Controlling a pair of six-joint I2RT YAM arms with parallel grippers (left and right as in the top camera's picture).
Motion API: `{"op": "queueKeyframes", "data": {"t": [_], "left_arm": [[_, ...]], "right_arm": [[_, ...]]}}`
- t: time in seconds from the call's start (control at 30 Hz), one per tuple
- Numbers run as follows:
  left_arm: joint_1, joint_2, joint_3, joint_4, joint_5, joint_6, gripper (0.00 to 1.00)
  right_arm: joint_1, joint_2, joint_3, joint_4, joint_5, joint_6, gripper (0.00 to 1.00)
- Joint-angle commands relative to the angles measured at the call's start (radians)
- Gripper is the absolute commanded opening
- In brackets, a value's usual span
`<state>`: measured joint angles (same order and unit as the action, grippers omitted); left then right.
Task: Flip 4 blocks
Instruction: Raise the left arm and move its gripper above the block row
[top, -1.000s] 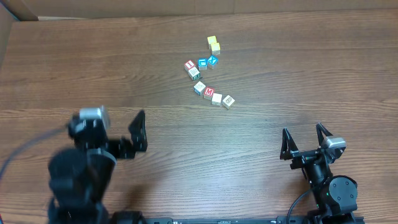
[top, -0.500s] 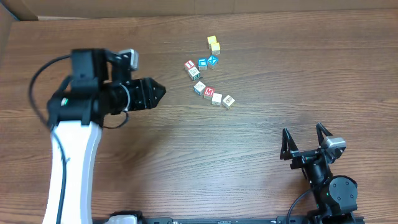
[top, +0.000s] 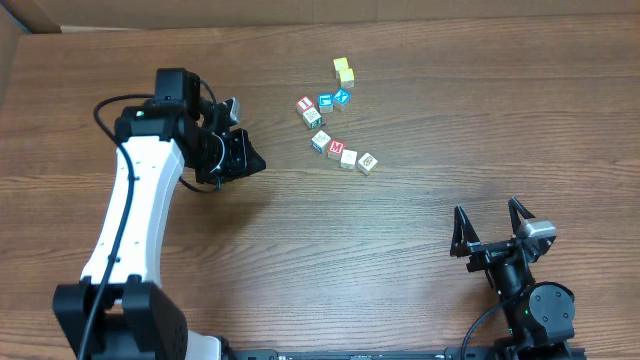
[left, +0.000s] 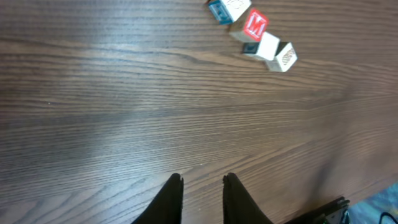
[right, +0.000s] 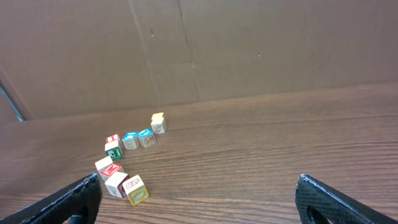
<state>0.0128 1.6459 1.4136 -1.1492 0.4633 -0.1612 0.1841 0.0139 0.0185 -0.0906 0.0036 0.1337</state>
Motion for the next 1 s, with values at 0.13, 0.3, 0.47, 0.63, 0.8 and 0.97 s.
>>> {"op": "queueKeyframes", "data": {"t": [0.13,0.3,0.47,0.63,0.8,0.97], "left_arm": [[-0.016,0.042,0.008,0.005,-0.029,-0.004,0.47],[-0.018,0.043,0.008,0.016,-0.085,-0.004,0.83],[-0.028,0.043,0.008,0.019,-0.091,-0.003,0.97],[-0.028,0.043,0.008,0.039,-0.12,-0.004,0.65],[-0.034,0.043,0.008,0.057,-0.131,-0.004,0.04],[-0.034,0.043,0.008,0.06,-0.16,-0.004,0.04]], "right_arm": [[-0.003,-0.009,-0.011,0.006,-0.006,-0.004,1.0],[-0.003,-0.009,-0.011,0.006,-0.006,-0.004,1.0],[-0.003,-0.009,-0.011,0.006,-0.006,-0.004,1.0],[-0.003,-0.009,-0.011,0.006,-0.006,-0.004,1.0],[-0.003,-0.009,-0.011,0.006,-0.006,-0.004,1.0],[-0.003,-0.009,-0.011,0.006,-0.006,-0.004,1.0]]}}
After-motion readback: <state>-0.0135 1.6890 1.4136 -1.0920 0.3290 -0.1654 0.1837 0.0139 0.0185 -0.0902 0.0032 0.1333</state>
